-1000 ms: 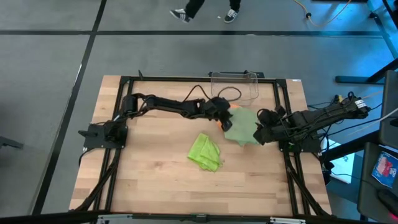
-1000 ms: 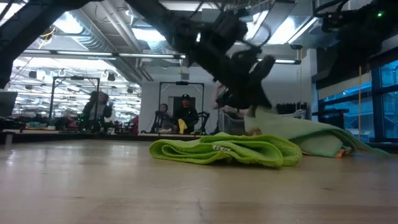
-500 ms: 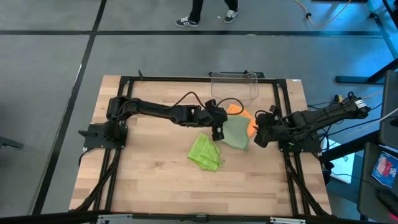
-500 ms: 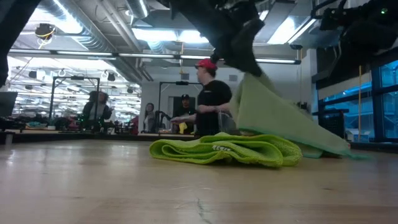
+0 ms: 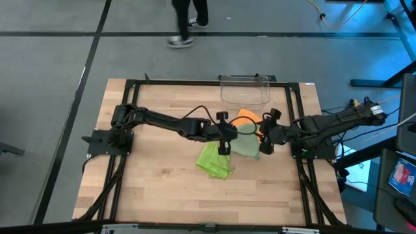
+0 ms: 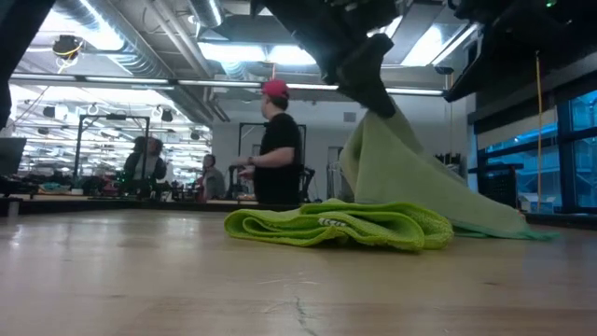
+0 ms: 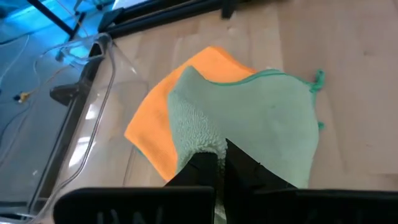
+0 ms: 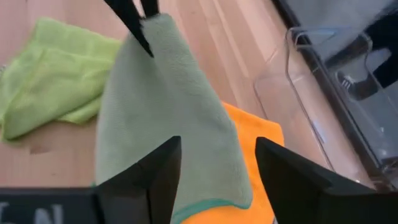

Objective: Fold microfiber towels
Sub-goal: Adjust the green microfiber cloth, then fold the light green microfiber cloth

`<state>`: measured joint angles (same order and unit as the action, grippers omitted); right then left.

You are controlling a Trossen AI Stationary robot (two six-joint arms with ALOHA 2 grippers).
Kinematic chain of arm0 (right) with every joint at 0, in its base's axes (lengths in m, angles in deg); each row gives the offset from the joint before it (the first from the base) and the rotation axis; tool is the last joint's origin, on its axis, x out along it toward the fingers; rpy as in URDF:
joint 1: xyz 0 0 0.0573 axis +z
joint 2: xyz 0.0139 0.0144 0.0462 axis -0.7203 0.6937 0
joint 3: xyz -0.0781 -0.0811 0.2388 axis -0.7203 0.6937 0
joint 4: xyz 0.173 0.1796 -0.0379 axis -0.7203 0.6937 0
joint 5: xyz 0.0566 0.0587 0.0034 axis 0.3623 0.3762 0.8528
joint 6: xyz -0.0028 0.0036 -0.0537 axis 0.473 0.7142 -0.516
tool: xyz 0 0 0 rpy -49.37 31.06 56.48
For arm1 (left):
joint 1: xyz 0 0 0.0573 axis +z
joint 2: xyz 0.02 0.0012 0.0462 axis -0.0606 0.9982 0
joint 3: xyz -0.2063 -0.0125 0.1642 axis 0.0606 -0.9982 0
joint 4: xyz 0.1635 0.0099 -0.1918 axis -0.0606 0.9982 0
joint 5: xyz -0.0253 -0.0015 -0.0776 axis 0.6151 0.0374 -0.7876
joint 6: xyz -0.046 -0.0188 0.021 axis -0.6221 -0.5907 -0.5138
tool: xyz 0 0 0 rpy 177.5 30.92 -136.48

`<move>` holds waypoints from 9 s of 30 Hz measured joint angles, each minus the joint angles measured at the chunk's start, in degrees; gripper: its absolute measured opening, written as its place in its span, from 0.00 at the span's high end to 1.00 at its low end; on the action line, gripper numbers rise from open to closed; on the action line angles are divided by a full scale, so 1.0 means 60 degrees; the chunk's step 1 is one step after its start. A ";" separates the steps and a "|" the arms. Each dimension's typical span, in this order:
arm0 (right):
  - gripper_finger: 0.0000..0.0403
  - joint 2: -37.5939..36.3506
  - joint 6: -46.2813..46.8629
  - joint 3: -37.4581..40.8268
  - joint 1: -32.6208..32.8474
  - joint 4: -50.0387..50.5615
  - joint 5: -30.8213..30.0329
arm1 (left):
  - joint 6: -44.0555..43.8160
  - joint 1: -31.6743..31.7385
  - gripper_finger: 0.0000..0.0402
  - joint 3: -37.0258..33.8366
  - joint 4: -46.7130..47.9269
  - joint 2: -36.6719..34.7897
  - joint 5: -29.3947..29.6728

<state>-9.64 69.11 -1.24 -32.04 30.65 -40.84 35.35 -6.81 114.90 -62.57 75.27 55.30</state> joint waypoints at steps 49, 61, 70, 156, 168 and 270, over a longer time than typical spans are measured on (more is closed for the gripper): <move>0.96 0.4033 -0.4764 -0.0025 -0.4391 -0.3208 0.6745 | -0.0356 -0.0830 1.00 0.0000 0.1896 -0.0694 0.1509; 0.98 0.2349 -0.1773 -0.1194 -0.3518 0.0038 0.4292 | -0.1558 -0.0340 0.89 0.0006 0.2621 -0.1323 0.1513; 0.98 0.2375 -0.0179 -0.2836 -0.2977 0.1930 0.4302 | -0.1490 0.0069 0.76 0.0011 0.2499 -0.2103 0.1783; 0.61 0.2462 -0.1946 -0.0761 -0.5815 0.2457 0.3343 | -0.2823 0.1286 0.75 0.0000 0.4313 -0.2357 0.3392; 0.54 0.2462 0.0289 -0.1512 -0.5813 0.5027 0.1128 | -0.2838 0.1286 0.75 0.0000 0.4313 -0.2357 0.3388; 0.43 0.4360 -0.1205 -0.0568 0.0700 -0.9177 0.3563 | -0.5268 -0.4801 0.75 -0.1700 0.8769 -0.3435 0.1531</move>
<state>16.52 61.88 -4.65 -27.84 -24.42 -19.47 3.74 -35.61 104.70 -9.95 54.66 64.49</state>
